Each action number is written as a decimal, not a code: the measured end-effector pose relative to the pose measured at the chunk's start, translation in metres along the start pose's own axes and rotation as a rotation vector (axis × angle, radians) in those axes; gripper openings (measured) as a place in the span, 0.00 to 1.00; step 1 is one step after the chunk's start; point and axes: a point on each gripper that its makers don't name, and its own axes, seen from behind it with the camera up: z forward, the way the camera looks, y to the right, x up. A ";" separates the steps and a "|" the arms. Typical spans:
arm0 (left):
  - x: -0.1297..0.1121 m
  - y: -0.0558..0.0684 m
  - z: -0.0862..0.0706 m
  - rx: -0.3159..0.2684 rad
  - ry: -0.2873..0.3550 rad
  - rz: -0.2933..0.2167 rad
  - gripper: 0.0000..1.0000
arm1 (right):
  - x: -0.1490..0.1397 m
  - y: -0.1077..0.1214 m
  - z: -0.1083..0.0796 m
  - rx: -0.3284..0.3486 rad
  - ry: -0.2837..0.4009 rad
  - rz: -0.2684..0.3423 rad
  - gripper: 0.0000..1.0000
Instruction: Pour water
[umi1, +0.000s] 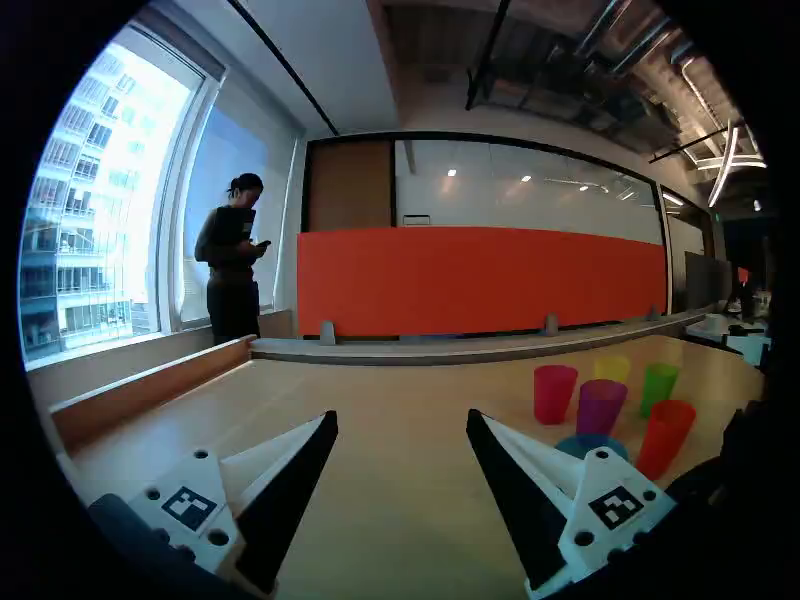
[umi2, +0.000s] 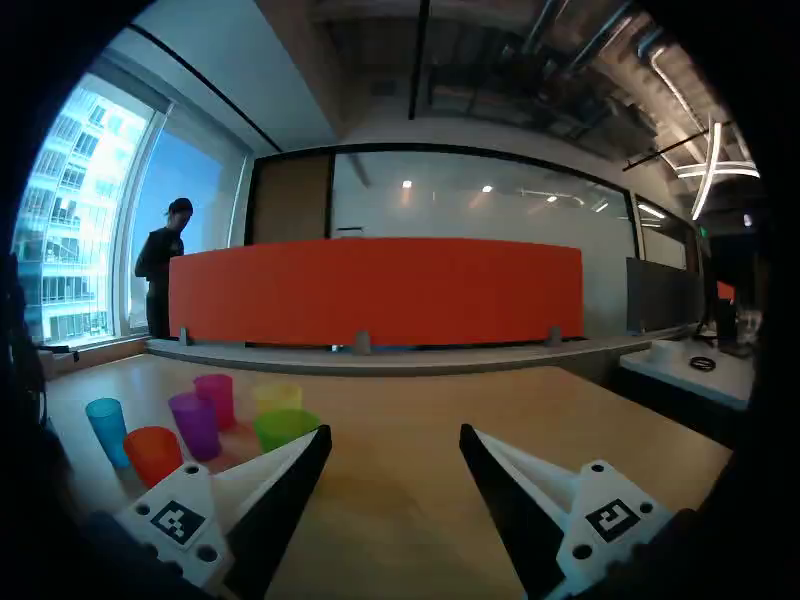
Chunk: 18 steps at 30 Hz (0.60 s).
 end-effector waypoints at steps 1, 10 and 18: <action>0.002 0.000 0.000 -0.001 0.002 0.002 0.96 | 0.003 0.001 0.000 -0.001 0.001 -0.001 0.99; 0.030 0.007 0.005 -0.019 0.001 0.013 0.96 | 0.045 0.005 0.002 0.002 0.012 -0.028 0.99; 0.068 0.017 0.010 -0.057 0.001 -0.024 0.96 | 0.089 0.007 0.008 0.013 0.018 -0.036 0.99</action>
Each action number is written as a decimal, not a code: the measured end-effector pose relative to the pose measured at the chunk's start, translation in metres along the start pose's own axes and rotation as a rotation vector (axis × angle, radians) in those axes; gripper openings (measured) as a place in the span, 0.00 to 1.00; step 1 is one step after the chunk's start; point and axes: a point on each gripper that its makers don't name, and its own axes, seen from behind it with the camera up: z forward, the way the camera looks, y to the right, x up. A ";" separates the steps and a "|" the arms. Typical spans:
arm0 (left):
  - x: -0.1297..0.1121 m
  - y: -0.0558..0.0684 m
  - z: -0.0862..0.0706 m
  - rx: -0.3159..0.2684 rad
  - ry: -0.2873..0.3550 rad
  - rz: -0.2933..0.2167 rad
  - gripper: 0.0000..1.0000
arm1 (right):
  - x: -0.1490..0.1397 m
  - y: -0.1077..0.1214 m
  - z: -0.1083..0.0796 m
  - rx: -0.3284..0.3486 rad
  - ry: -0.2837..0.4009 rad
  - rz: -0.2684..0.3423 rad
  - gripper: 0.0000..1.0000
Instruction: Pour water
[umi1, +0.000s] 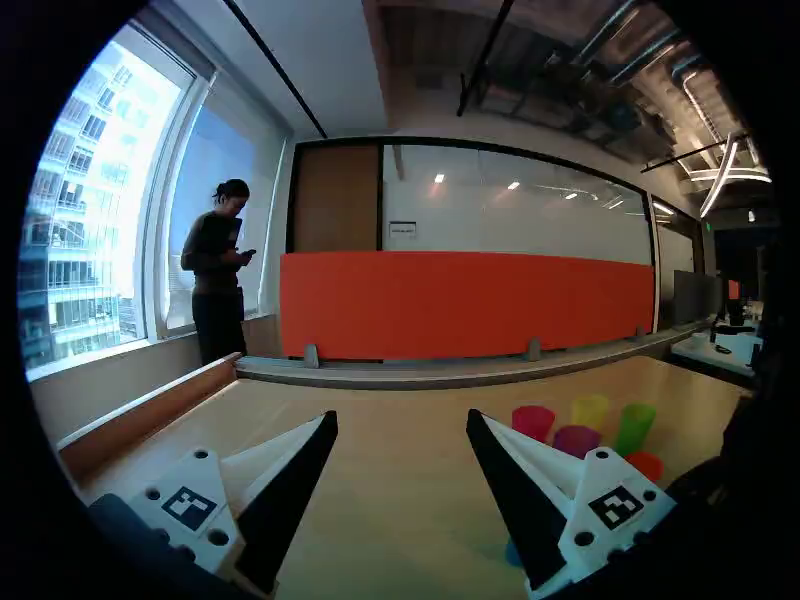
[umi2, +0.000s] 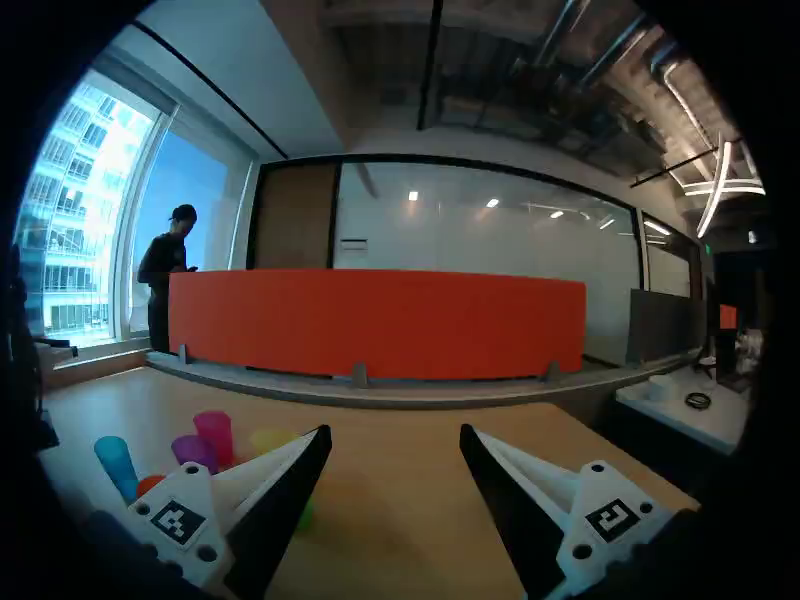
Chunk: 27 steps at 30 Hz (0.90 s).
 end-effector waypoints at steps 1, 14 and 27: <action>0.005 0.000 0.000 -0.003 0.001 -0.005 0.96 | 0.005 0.001 0.001 0.001 -0.001 0.000 0.99; 0.059 0.000 0.008 -0.025 -0.010 0.026 0.96 | 0.058 0.000 0.012 0.038 -0.007 0.019 0.99; 0.103 0.018 0.019 -0.086 -0.011 0.029 0.96 | 0.081 -0.005 0.024 0.073 -0.044 0.043 0.99</action>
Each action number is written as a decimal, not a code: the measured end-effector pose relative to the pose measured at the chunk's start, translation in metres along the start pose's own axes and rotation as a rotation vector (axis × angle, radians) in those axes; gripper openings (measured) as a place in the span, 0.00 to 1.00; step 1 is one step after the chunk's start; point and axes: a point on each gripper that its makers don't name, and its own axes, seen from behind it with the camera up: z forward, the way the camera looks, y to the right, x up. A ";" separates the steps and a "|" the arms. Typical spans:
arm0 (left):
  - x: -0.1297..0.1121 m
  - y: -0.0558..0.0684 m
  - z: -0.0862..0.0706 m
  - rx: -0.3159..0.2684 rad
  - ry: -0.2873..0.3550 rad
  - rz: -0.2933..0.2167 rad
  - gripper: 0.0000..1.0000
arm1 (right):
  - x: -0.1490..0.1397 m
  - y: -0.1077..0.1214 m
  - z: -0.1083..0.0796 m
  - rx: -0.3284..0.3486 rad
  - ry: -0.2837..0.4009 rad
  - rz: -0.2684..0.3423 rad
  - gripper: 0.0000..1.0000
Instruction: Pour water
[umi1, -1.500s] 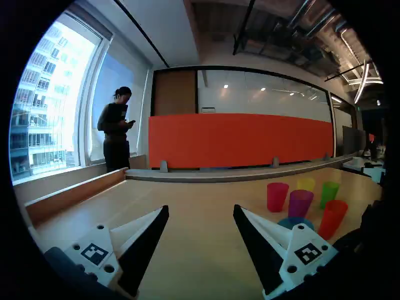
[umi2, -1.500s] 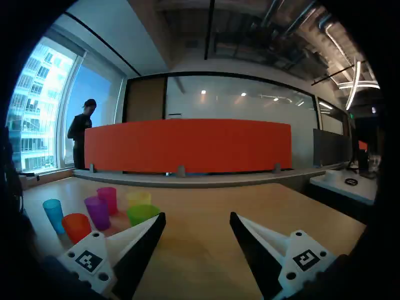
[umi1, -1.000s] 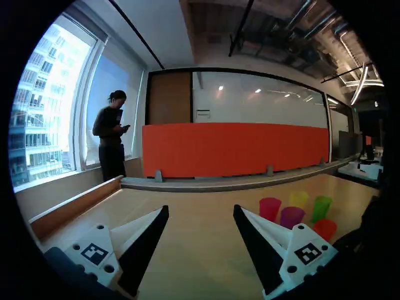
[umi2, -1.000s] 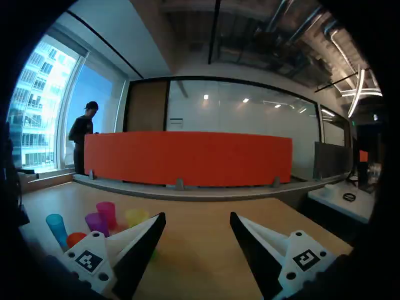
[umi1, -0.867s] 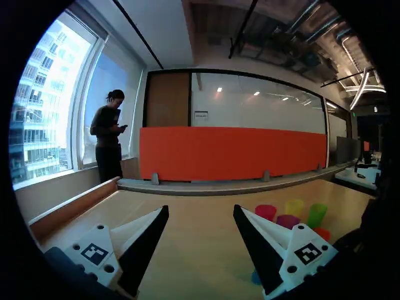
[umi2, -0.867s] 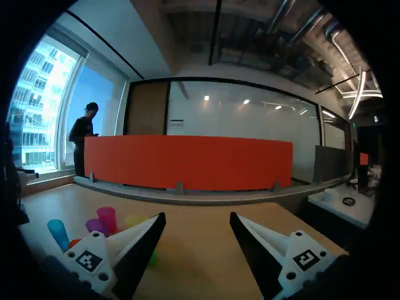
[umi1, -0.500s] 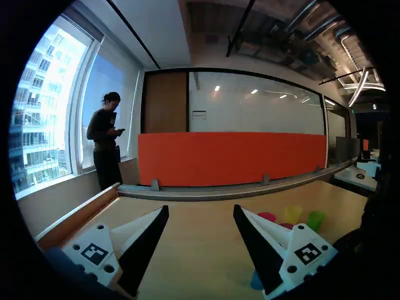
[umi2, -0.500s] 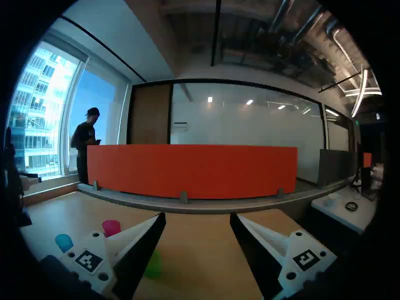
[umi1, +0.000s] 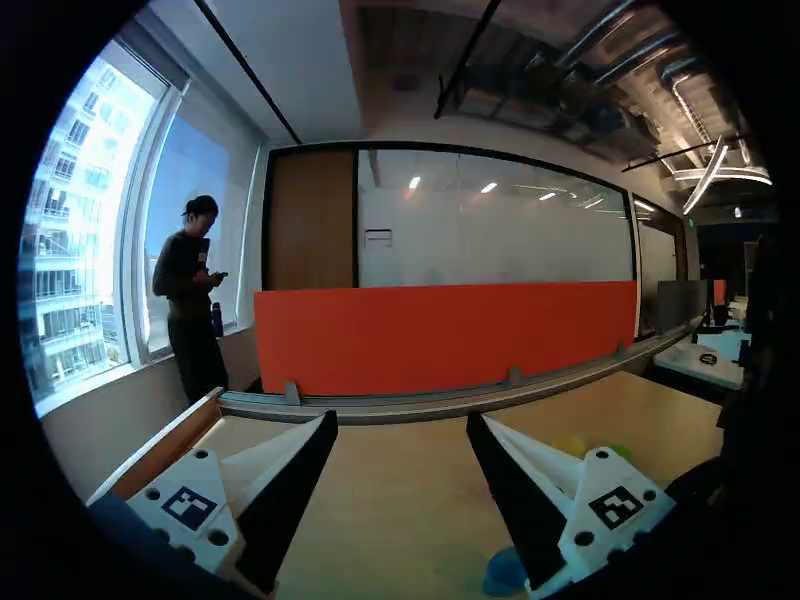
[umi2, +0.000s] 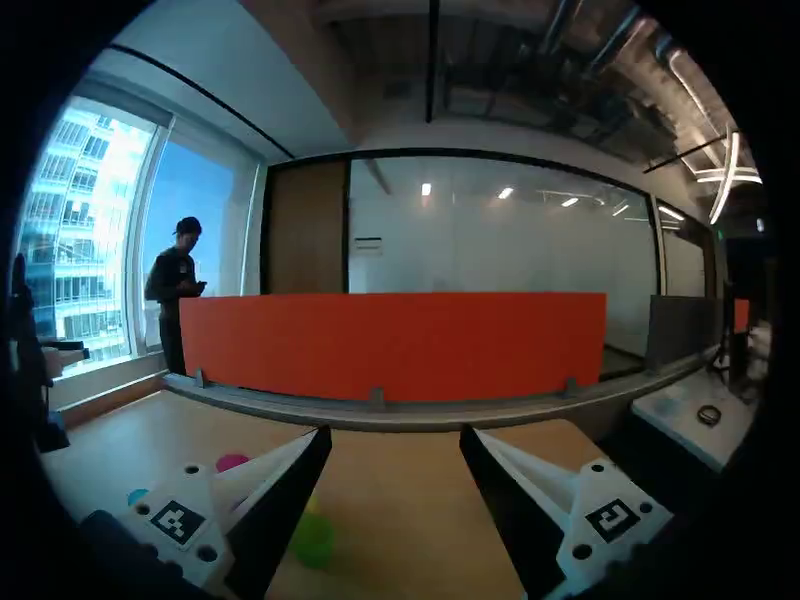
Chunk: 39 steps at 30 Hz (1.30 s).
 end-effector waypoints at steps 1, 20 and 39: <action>0.002 0.001 0.001 -0.005 -0.001 -0.001 0.96 | 0.001 0.000 0.000 0.003 -0.001 0.002 0.99; 0.010 0.034 0.000 -0.172 0.000 -0.002 0.96 | 0.005 -0.048 -0.009 0.283 -0.026 -0.003 0.99; 0.015 0.074 -0.017 -0.393 0.013 0.005 0.96 | 0.016 -0.090 -0.028 0.542 -0.022 0.006 0.99</action>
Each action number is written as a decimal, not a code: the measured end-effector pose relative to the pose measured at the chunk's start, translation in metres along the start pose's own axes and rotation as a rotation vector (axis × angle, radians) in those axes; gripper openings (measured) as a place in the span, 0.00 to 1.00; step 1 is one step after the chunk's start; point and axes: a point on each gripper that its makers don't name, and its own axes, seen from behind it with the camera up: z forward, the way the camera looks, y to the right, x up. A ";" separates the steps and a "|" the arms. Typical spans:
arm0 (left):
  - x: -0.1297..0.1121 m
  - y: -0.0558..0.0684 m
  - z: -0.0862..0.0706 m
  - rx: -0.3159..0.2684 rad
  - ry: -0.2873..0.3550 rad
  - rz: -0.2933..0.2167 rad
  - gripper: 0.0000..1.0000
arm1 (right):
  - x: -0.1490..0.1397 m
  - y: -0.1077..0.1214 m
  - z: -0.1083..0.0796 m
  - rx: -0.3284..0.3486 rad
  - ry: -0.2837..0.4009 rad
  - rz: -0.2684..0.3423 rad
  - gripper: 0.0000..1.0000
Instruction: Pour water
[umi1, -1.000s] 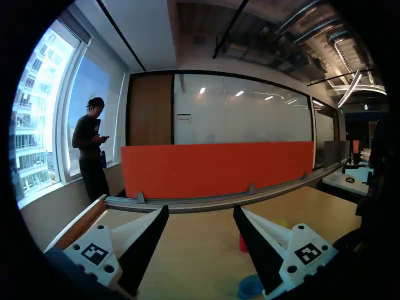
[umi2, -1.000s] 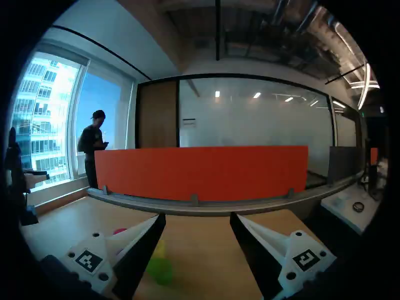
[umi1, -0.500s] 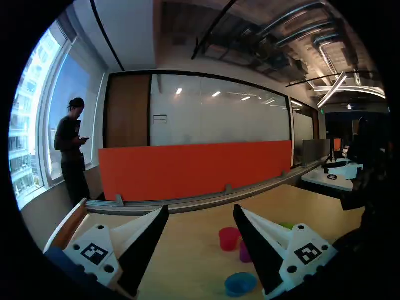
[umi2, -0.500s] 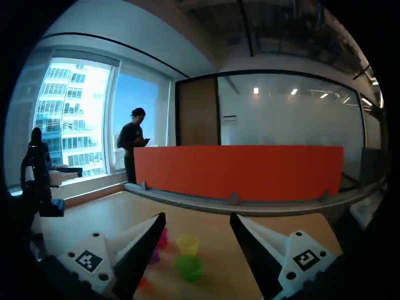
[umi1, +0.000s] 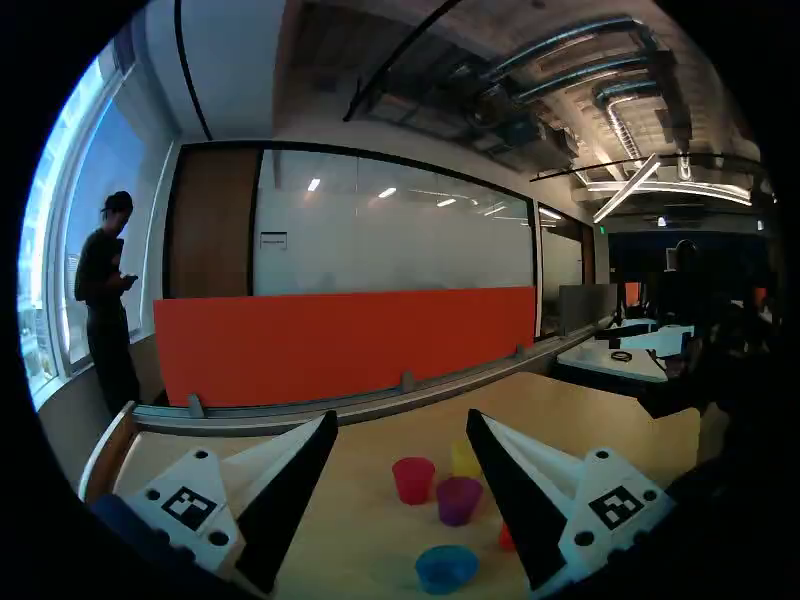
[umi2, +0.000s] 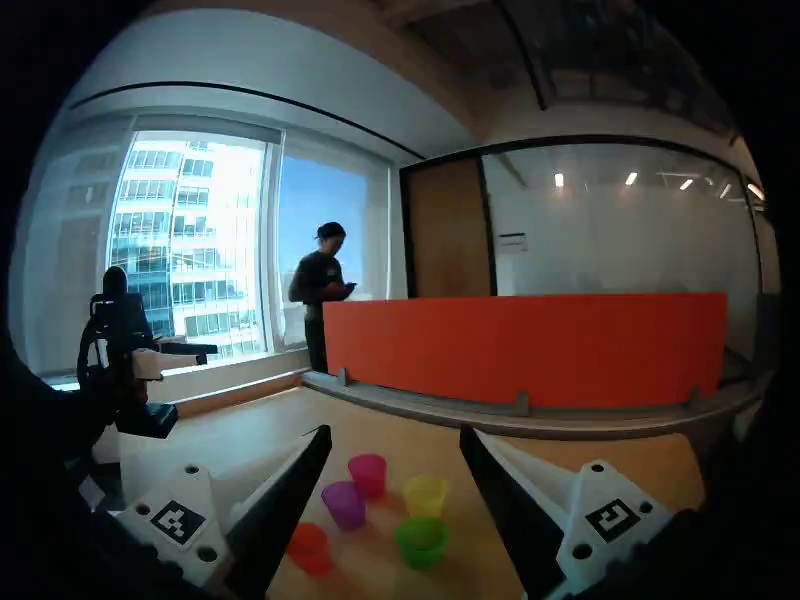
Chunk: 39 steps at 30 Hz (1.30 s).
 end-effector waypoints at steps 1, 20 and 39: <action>-0.001 0.001 0.000 -0.005 -0.004 0.006 0.96 | -0.001 0.000 0.000 0.002 -0.005 -0.002 0.99; -0.032 0.004 -0.002 -0.054 -0.104 0.046 0.96 | -0.028 0.002 0.006 0.014 -0.132 -0.053 0.99; -0.089 0.011 0.000 -0.097 -0.229 0.065 0.96 | -0.071 0.015 0.004 0.007 -0.258 -0.075 0.99</action>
